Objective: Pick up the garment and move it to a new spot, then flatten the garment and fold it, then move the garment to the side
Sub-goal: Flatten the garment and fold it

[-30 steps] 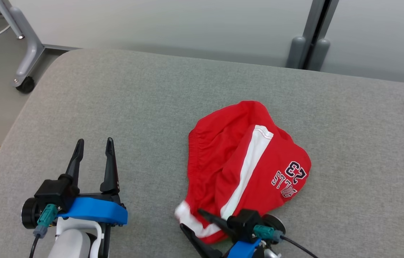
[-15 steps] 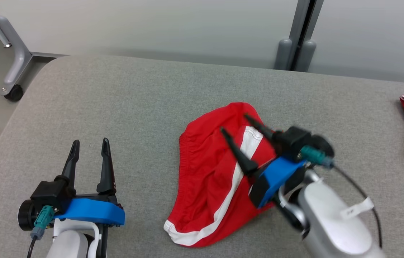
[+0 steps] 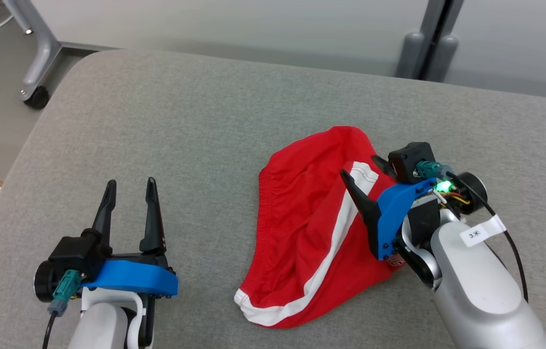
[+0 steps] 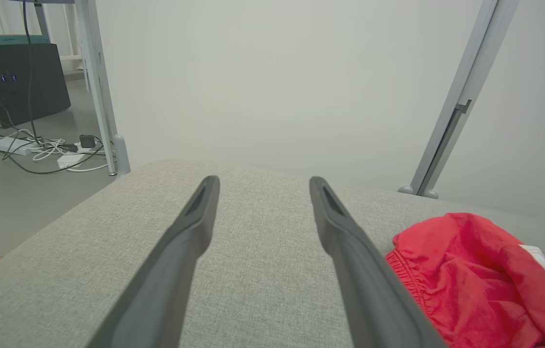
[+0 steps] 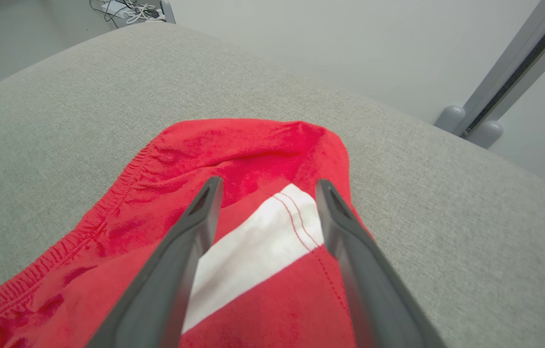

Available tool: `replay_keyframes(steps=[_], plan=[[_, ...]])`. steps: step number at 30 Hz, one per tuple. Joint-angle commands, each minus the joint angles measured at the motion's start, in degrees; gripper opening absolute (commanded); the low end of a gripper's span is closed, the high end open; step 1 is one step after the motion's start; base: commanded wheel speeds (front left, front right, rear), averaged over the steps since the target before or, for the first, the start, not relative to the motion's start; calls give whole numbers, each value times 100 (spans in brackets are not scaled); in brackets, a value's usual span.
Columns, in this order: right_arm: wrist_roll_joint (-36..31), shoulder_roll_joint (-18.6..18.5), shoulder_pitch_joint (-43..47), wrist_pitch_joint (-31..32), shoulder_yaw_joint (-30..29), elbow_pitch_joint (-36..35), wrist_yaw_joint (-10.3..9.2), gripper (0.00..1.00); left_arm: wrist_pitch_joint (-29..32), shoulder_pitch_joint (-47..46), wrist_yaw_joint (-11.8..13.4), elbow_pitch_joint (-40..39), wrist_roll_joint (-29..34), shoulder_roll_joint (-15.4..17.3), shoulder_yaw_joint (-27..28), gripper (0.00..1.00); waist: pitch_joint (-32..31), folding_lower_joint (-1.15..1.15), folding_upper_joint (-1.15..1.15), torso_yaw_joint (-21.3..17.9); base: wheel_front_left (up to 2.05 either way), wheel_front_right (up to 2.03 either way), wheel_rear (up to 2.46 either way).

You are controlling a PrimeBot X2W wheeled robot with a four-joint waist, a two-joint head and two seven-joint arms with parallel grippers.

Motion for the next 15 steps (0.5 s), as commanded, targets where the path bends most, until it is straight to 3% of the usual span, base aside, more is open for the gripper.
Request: replay_keyframes(steps=[1,12,13,14,15], plan=[[-67,-29,-103,53,-33,162,3,100,-25,-98,-34,6,37,-44,-17,100,72,-1,0,89,0,0,0],[-254,31,-283,135,-201,1455,3,100,-26,-291,-149,143,104,-213,-17,100,218,-1,0,434,0,0,0],[-268,45,-309,127,-187,1563,3,91,-26,-285,-154,153,116,-225,-8,100,215,-1,0,453,0,0,0],[-278,53,-338,86,-194,1666,3,41,-26,-279,-164,167,125,-234,-7,100,205,-1,0,473,0,0,0],[-281,63,-374,54,-202,1759,3,0,-26,-269,-175,175,131,-240,4,100,198,-1,0,484,0,0,0]])
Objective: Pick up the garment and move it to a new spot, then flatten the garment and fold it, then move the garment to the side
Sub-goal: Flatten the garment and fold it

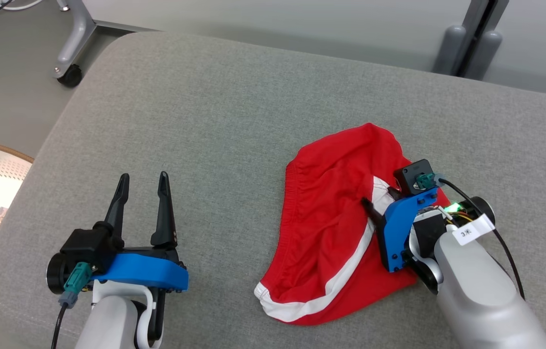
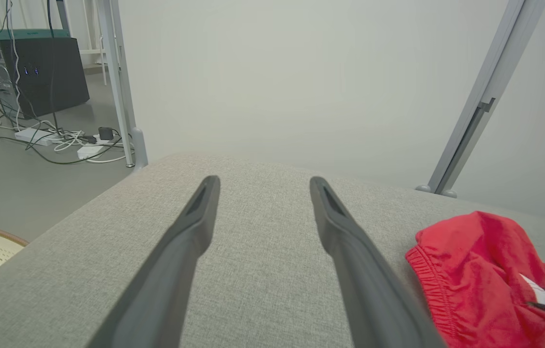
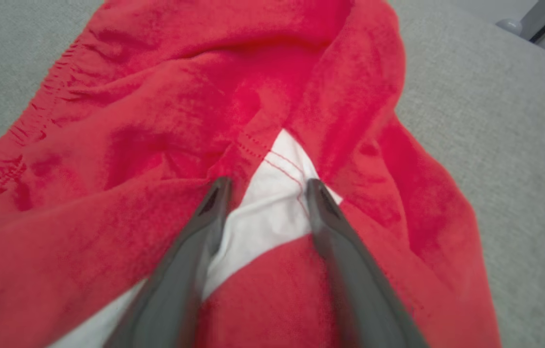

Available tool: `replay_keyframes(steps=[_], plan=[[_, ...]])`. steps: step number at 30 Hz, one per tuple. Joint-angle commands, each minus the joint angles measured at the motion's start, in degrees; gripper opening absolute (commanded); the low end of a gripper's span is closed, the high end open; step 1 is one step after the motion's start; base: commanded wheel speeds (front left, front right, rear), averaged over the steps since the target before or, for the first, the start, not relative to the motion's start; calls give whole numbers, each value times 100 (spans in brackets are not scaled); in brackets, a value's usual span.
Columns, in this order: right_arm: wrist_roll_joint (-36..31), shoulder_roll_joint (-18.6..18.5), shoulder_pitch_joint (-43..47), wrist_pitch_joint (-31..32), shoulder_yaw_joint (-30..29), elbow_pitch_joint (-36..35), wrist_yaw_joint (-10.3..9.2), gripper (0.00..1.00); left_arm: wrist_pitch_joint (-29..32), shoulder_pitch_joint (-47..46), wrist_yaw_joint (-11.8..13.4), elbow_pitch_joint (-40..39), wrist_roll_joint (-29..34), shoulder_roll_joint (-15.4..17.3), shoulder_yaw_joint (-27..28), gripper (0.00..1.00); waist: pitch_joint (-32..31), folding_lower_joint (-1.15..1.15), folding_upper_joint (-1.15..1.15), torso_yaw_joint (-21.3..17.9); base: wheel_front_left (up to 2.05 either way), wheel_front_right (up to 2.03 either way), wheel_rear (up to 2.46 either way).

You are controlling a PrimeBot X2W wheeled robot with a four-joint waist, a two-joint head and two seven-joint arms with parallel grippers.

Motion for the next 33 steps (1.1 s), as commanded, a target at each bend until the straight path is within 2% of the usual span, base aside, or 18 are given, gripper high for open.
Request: replay_keyframes(steps=[1,9,17,25,33], plan=[[-19,19,-112,-74,-8,143,3,0,-26,-56,-34,23,42,-21,10,100,-21,-1,0,15,0,0,0],[-181,-41,-495,-1053,-274,407,3,0,-26,92,-44,73,104,-50,147,100,-203,-1,0,-108,0,0,0],[93,-87,-234,-1941,-505,138,3,0,-26,329,-65,55,194,7,266,100,-519,-1,0,-597,0,0,0],[521,-112,1050,-2203,-657,-817,3,0,-26,575,-49,-16,215,35,353,100,-696,-1,0,-1196,0,0,0],[821,-1,2814,-2119,-1158,-2476,3,0,-26,593,-44,-93,243,51,367,100,-608,-1,0,-1425,0,0,0]])
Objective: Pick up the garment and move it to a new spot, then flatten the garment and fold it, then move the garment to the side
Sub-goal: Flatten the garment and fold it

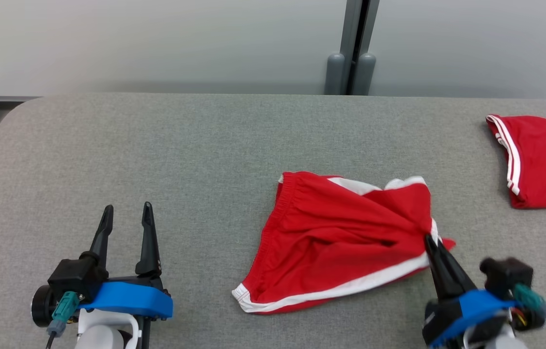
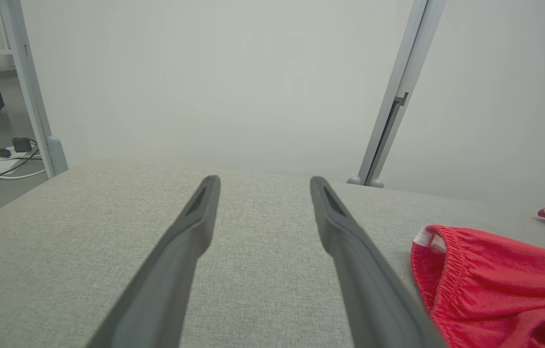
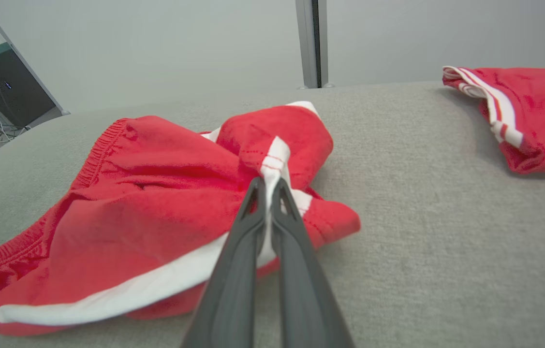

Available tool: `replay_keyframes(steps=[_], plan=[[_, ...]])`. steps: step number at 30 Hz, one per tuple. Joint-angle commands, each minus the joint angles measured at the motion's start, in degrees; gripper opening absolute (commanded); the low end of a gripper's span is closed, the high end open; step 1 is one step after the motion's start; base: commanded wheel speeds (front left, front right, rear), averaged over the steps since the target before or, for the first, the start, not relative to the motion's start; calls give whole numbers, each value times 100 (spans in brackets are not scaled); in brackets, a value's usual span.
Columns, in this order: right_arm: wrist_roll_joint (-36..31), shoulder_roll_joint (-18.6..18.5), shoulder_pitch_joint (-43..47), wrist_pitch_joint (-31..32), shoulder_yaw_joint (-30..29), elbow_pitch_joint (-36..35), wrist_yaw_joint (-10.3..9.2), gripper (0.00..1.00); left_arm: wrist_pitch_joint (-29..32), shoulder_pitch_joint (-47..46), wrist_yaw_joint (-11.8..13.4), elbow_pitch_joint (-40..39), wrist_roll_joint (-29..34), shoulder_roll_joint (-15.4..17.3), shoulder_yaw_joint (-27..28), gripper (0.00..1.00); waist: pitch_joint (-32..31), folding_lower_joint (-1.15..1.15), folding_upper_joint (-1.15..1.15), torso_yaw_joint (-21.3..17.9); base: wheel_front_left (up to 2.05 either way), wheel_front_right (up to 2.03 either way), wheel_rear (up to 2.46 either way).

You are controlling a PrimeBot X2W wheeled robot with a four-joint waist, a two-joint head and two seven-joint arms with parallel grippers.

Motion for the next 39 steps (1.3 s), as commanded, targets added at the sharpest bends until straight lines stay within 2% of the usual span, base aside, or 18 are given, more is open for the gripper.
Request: replay_keyframes(steps=[1,7,8,9,10,19,25,33,39], plan=[[79,80,433,60,-123,-395,3,0,-26,8,4,-16,42,26,10,100,21,0,0,-30,0,0,0],[121,214,1304,269,-252,-1073,3,0,-26,14,-21,14,42,16,-21,100,14,0,0,-98,0,0,0],[120,221,1392,270,-271,-1146,3,29,-26,8,-25,20,43,12,-31,100,7,0,0,-103,0,0,0],[122,229,1465,268,-292,-1221,3,97,-26,3,-29,25,45,11,-32,100,-2,0,0,-108,0,0,0],[119,232,1519,249,-327,-1290,3,100,-26,3,-32,31,46,11,-32,100,-15,0,0,-114,0,0,0],[-206,230,1206,348,-648,-1983,3,100,-26,38,-14,28,48,43,-7,100,-87,0,0,-168,0,0,0],[-351,-135,508,952,-777,-2236,3,100,-26,-3,-12,22,58,64,-26,100,-75,0,0,-169,0,0,0],[-309,-395,-44,1720,-639,-1626,3,100,-26,-135,-36,16,54,47,-70,100,33,0,0,16,0,0,0],[-264,-350,-41,1841,-657,-890,3,100,-26,-220,-40,23,51,24,-112,100,177,0,0,215,0,0,0]])
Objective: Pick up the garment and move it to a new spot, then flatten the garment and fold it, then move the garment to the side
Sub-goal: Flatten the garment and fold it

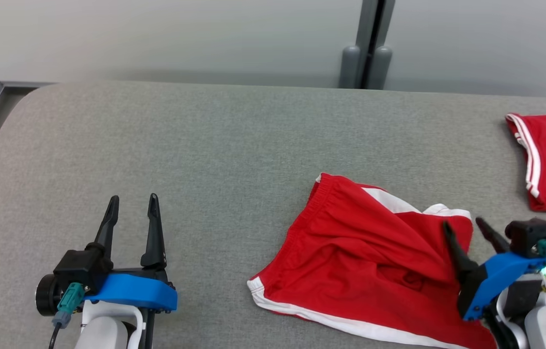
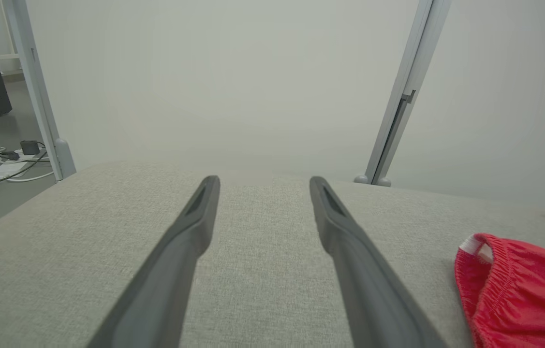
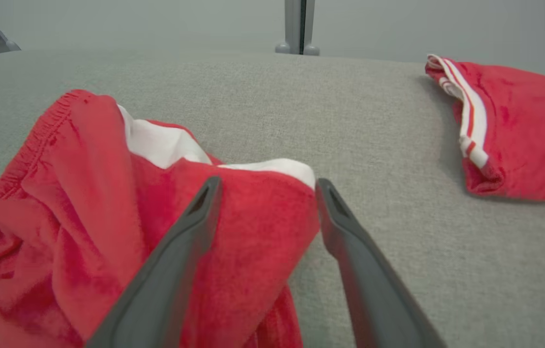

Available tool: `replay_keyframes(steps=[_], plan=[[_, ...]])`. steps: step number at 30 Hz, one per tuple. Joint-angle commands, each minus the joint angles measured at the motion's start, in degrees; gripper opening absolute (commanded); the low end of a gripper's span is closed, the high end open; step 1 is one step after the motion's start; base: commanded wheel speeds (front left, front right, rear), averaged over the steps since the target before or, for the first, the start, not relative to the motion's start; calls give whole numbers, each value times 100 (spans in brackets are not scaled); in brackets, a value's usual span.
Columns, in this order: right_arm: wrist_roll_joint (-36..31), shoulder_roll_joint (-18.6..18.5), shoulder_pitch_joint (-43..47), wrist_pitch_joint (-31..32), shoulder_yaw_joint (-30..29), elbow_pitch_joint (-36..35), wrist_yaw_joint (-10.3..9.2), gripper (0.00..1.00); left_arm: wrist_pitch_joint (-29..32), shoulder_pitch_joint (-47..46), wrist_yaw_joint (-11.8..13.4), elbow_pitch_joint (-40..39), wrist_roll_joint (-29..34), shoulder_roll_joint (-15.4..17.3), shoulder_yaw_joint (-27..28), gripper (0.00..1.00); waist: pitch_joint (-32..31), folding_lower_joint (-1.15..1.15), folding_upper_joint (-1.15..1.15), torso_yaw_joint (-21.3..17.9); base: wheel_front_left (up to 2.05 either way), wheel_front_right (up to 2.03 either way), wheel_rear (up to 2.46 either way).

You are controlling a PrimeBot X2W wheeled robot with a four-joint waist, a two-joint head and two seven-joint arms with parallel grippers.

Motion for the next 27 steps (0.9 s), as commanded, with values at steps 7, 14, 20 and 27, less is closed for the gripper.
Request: replay_keyframes(steps=[7,14,20,27], plan=[[22,93,-121,21,-31,934,3,100,-25,-139,-28,7,18,-11,1,100,162,0,0,180,0,0,0],[16,76,-544,-82,33,1598,3,0,-24,-231,-60,72,29,-31,-43,100,214,0,0,262,0,0,0],[-18,-35,-1347,-474,103,1790,3,0,-24,-342,-100,132,31,-51,-98,100,250,0,0,396,0,0,0],[-200,-105,-2516,-648,280,2155,3,0,-24,-433,-131,178,27,-83,-134,100,321,0,0,685,0,0,0]])
